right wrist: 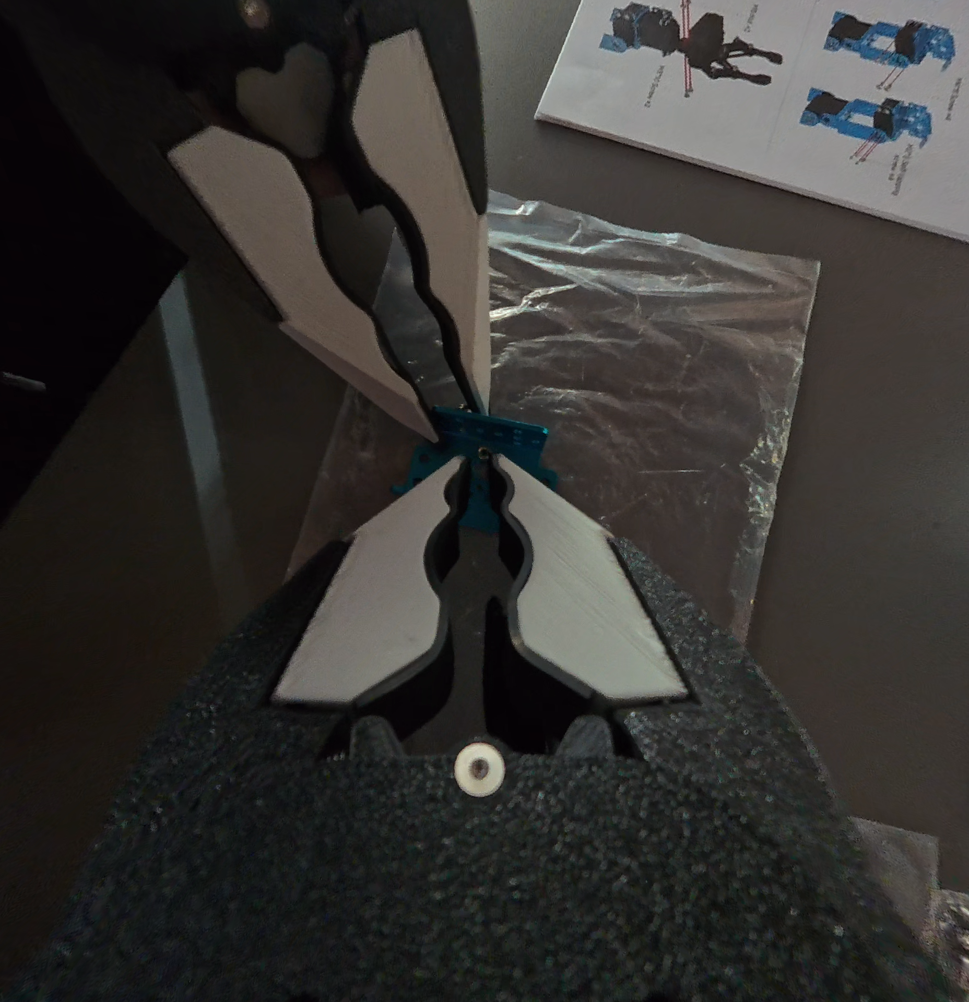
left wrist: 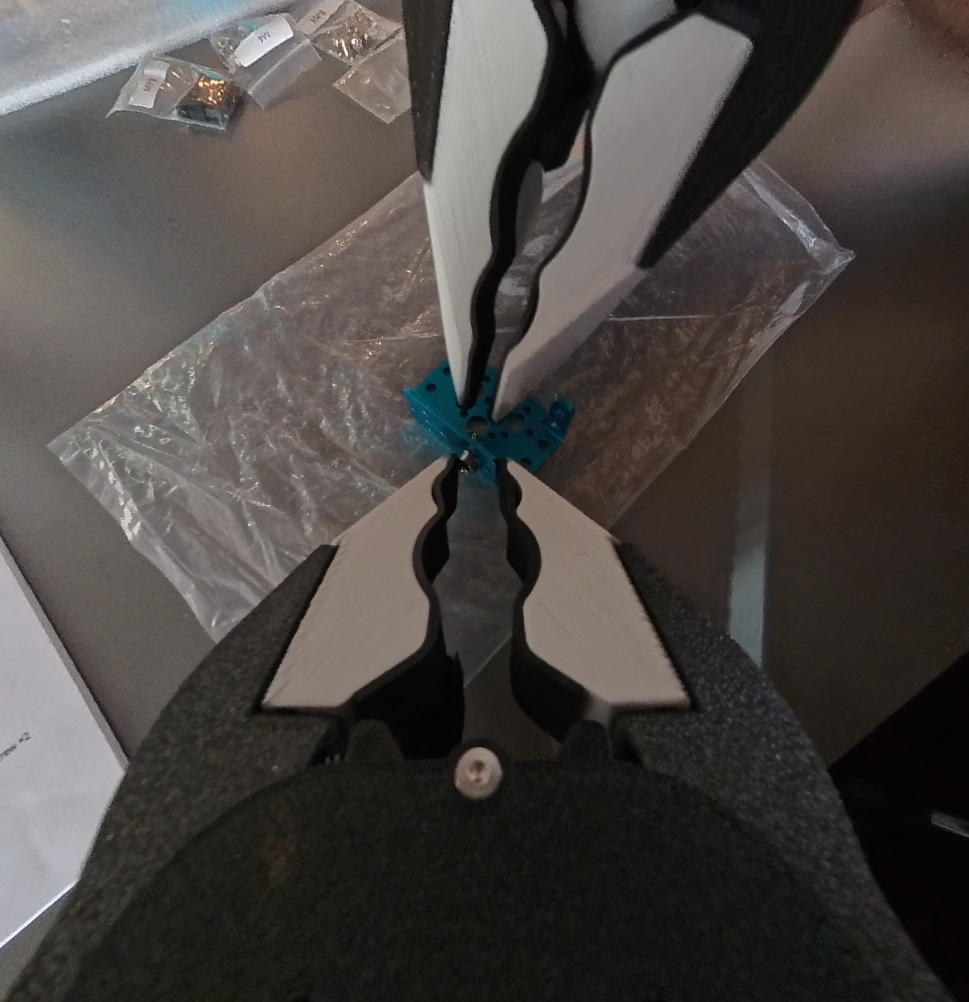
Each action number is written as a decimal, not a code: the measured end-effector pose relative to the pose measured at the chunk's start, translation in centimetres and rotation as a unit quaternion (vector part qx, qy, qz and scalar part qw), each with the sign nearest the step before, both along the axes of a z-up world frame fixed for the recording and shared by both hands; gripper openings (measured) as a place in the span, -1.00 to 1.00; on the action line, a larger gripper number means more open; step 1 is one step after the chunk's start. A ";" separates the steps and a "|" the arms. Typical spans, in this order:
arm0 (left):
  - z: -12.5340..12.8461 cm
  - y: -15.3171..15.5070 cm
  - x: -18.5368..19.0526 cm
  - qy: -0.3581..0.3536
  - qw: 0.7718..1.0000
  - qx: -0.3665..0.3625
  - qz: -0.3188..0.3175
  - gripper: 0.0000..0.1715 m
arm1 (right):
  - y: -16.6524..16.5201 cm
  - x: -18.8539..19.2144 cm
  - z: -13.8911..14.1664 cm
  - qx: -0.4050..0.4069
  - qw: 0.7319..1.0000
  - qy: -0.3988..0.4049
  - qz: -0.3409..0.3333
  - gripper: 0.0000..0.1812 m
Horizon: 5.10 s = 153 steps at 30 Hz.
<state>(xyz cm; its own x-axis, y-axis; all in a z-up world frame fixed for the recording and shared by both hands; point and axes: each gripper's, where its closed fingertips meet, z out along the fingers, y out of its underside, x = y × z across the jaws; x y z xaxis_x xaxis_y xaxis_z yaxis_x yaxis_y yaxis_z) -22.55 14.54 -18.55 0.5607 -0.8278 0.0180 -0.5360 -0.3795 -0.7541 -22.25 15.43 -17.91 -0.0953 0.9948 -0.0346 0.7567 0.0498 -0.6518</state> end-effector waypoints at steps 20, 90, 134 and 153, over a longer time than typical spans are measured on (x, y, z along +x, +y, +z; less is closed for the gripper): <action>0.2 0.1 -0.2 -0.025 0.999 -0.027 0.006 -0.84 | -0.1 -0.3 -0.8 -0.013 1.000 -0.005 -0.003 -0.98; 5.2 0.6 -2.6 -0.231 0.968 -0.092 -0.014 -0.84 | 0.1 -3.5 7.0 0.016 0.997 0.044 0.055 -0.94; 10.2 -0.3 -2.7 -0.473 0.841 -0.255 -0.064 -0.85 | -0.8 -4.3 9.5 0.050 0.989 0.037 0.132 -0.95; 10.6 -0.3 -3.4 -0.491 0.829 -0.257 -0.071 -0.85 | -0.9 -4.9 9.8 0.049 0.987 0.016 0.152 -0.94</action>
